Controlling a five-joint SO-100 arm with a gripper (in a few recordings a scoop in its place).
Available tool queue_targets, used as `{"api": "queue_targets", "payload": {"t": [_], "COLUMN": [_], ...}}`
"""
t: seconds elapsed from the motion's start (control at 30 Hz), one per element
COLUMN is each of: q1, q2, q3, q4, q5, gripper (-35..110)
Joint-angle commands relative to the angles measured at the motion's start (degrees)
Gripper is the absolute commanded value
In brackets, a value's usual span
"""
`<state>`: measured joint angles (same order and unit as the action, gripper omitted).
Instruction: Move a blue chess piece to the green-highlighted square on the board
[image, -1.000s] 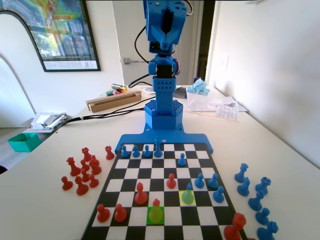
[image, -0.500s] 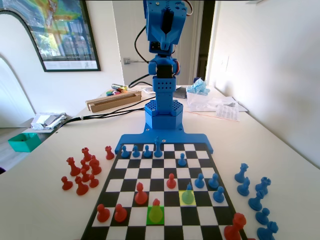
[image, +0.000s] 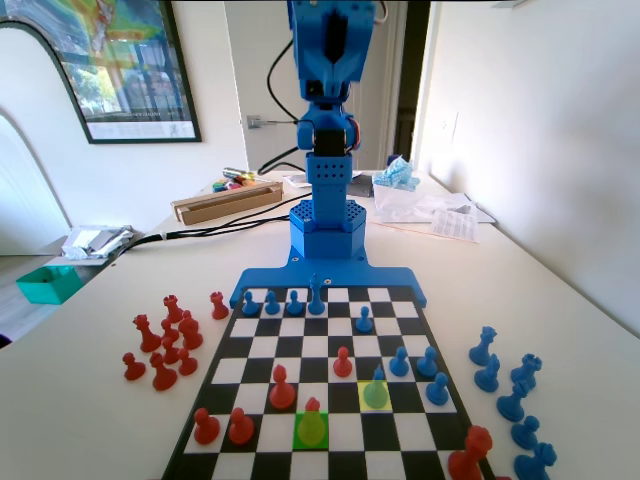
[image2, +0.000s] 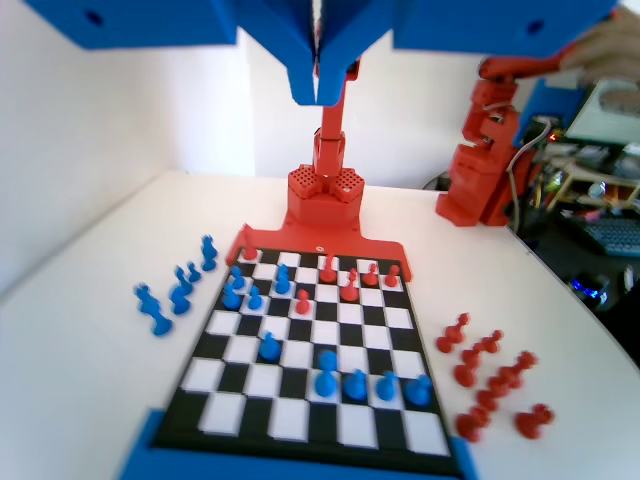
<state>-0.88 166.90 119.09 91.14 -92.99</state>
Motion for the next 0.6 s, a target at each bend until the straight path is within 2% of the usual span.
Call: {"api": "queue_targets", "payload": {"t": [0.0,0.2,0.57], "q1": [-1.6,0.8,5.4], "q2": [-9.8,-28.3,-52.5], "q3": [-12.2,-25.8,-33.8], "q4": [2.2,3.6,-5.6], "q5": [5.1,12.6,20.2], "gripper": [1,1,1]}}
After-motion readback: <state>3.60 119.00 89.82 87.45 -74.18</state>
